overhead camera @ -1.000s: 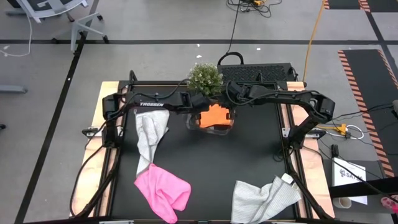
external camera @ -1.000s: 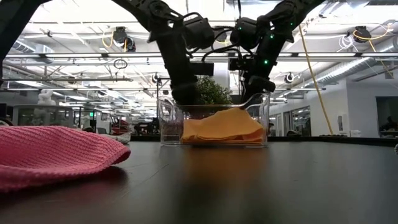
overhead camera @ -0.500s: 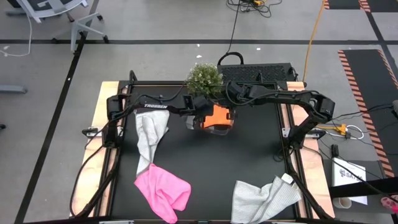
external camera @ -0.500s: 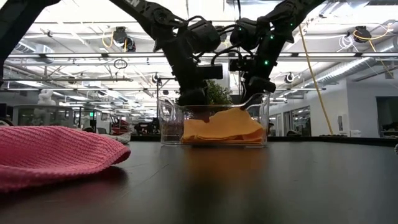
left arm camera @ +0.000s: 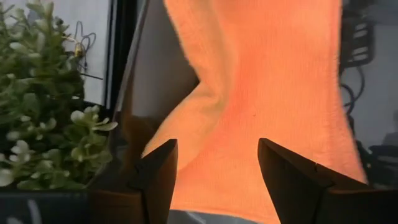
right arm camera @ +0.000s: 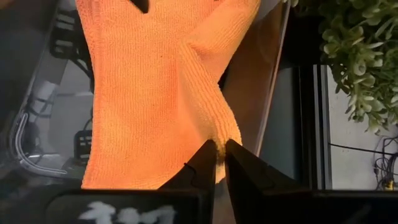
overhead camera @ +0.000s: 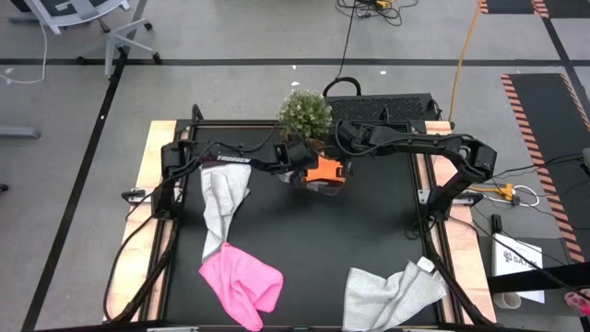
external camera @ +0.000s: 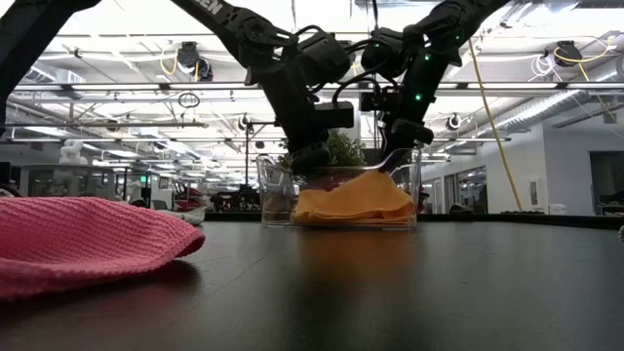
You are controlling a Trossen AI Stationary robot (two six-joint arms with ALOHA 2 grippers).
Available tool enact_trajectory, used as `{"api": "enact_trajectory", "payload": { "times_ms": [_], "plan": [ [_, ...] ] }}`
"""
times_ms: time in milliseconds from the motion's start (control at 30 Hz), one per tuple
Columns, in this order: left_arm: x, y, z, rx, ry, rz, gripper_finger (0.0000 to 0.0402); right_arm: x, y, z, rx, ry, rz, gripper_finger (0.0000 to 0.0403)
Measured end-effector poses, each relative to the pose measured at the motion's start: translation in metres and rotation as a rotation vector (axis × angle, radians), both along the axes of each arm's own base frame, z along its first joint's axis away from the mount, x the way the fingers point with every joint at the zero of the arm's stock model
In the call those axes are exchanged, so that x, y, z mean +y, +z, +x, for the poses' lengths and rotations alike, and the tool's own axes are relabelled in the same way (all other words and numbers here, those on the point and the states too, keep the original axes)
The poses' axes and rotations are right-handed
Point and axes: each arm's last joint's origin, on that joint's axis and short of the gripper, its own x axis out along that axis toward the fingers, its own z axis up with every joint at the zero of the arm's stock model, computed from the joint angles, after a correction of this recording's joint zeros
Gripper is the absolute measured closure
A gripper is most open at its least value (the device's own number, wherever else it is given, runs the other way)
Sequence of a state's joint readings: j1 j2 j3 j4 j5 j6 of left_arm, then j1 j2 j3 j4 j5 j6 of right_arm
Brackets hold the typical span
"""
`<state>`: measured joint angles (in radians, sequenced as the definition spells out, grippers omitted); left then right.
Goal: Fold microfiber towels
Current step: Put the orange microfiber towel into the transparent bin
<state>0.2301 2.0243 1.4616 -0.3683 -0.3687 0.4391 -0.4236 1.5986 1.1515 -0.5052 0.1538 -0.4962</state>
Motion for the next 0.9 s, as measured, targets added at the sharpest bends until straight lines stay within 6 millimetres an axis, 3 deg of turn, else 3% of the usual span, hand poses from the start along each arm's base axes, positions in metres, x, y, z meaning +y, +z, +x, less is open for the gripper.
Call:
{"api": "enact_trajectory", "payload": {
  "times_ms": [233,467,567,667,900],
  "plan": [
    [-0.018,-0.001,0.002,-0.020,0.030,-0.048,0.0179,0.002,0.005,-0.002,-0.019,-0.006,0.000,0.0399],
    [-0.045,-0.005,0.001,0.034,0.001,-0.078,0.0179,0.021,0.040,-0.013,-0.132,0.004,-0.022,0.0401],
    [-0.051,-0.004,0.002,0.039,0.022,-0.016,0.0179,0.029,0.054,-0.020,-0.183,0.005,-0.017,0.0402],
    [-0.057,0.008,-0.001,0.023,0.056,0.066,0.0179,0.036,0.064,-0.025,-0.249,0.012,0.033,0.0402],
    [-0.063,0.068,-0.018,-0.178,0.141,0.056,0.0179,0.048,0.063,-0.022,-0.251,0.016,0.087,0.0402]
  ]
}}
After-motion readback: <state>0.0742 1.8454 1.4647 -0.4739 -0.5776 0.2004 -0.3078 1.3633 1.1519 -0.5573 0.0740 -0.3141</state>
